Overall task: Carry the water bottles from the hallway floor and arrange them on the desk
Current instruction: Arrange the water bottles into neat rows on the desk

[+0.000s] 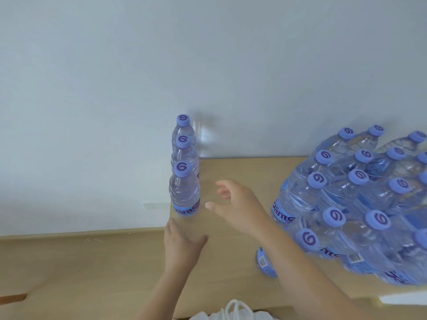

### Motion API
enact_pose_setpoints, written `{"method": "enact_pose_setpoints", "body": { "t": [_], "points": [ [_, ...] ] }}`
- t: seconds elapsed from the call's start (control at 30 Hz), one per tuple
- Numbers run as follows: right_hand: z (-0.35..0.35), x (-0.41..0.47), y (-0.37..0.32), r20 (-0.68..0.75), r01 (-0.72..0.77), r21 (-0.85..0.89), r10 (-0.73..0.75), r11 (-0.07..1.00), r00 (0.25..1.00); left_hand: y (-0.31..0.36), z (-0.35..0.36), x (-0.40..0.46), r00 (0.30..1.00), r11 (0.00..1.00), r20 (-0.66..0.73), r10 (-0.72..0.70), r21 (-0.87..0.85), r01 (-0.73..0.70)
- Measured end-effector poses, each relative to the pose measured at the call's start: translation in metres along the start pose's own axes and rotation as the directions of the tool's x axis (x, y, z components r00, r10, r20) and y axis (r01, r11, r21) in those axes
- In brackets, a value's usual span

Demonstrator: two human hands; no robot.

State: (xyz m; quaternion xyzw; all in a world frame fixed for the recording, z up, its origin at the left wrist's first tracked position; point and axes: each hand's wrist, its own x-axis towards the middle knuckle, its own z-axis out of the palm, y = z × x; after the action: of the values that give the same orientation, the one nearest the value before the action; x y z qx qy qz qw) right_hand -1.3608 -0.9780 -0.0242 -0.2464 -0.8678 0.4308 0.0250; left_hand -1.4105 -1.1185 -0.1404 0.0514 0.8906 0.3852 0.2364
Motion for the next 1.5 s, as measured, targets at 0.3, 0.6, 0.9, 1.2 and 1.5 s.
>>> {"method": "enact_pose_setpoints", "body": {
  "t": [0.3, 0.6, 0.9, 1.2, 1.5],
  "points": [
    [-0.098, -0.084, 0.03, 0.105, -0.093, 0.013, 0.091, 0.996, 0.99, 0.032, 0.051, -0.044, 0.76, 0.906, 0.589, 0.276, 0.105, -0.41],
    [-0.084, -0.105, 0.068, 0.029, -0.114, 0.105, 0.112, 0.988, 0.993, 0.037, 0.067, -0.053, 0.688, 0.897, 0.632, 0.356, -0.024, -0.442],
    [-0.071, -0.077, 0.006, -0.351, 0.043, 0.292, 0.066, 0.955, 0.934, 0.049, 0.043, -0.072, 0.881, 0.847, 0.214, 0.423, -0.439, -0.3],
    [-0.088, -0.043, -0.03, 0.05, 0.159, 0.556, -0.224, 0.816, 0.973, 0.089, -0.065, -0.068, 0.466, 0.806, 0.665, 0.583, -0.547, -0.228],
    [-0.048, -0.024, -0.044, -0.113, 0.158, 0.434, -0.12, 0.887, 0.986, 0.077, -0.065, -0.073, 0.745, 0.788, 0.387, 0.543, -0.541, -0.294]
  ]
}}
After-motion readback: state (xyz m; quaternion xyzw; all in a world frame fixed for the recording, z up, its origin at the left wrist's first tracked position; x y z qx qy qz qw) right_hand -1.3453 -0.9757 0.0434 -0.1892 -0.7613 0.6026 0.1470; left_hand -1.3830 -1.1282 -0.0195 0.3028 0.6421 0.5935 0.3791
